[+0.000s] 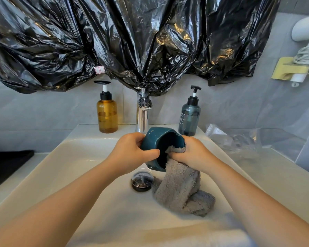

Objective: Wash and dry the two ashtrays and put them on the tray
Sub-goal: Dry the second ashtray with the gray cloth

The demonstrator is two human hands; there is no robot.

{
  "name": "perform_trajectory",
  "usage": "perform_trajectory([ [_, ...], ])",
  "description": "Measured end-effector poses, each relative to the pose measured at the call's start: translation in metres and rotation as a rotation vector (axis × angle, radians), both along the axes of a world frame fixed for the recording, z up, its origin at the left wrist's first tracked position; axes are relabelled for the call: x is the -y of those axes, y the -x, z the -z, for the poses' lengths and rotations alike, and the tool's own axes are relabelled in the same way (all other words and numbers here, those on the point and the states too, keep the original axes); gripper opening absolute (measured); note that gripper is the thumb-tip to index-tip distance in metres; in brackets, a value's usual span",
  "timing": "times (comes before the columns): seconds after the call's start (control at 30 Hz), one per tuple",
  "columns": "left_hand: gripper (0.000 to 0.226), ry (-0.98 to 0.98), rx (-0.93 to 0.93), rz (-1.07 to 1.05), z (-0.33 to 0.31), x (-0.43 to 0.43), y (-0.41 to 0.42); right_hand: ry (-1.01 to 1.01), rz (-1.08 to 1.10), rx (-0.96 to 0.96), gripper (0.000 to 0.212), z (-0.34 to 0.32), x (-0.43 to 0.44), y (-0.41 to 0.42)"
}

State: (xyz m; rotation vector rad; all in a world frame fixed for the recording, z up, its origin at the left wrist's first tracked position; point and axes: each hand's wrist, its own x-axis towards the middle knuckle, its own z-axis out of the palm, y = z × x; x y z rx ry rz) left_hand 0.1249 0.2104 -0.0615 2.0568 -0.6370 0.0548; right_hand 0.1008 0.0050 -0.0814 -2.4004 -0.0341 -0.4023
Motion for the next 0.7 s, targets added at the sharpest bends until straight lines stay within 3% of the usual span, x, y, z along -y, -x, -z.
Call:
perform_trajectory([
  [0.23, 0.022, -0.092, 0.008, 0.037, -0.008, -0.005, -0.003, 0.219, 0.093, 0.178, 0.020, -0.007, -0.009, 0.005],
  [0.47, 0.050, 0.053, -0.080, -0.003, 0.001, -0.002, -0.003, -0.029, 0.141, 0.138, 0.015, 0.000, -0.009, 0.000],
  [0.7, 0.035, 0.127, -0.123, 0.012, 0.002, 0.000, -0.003, -0.029, 0.146, 0.129, 0.019, 0.002, -0.009, -0.001],
])
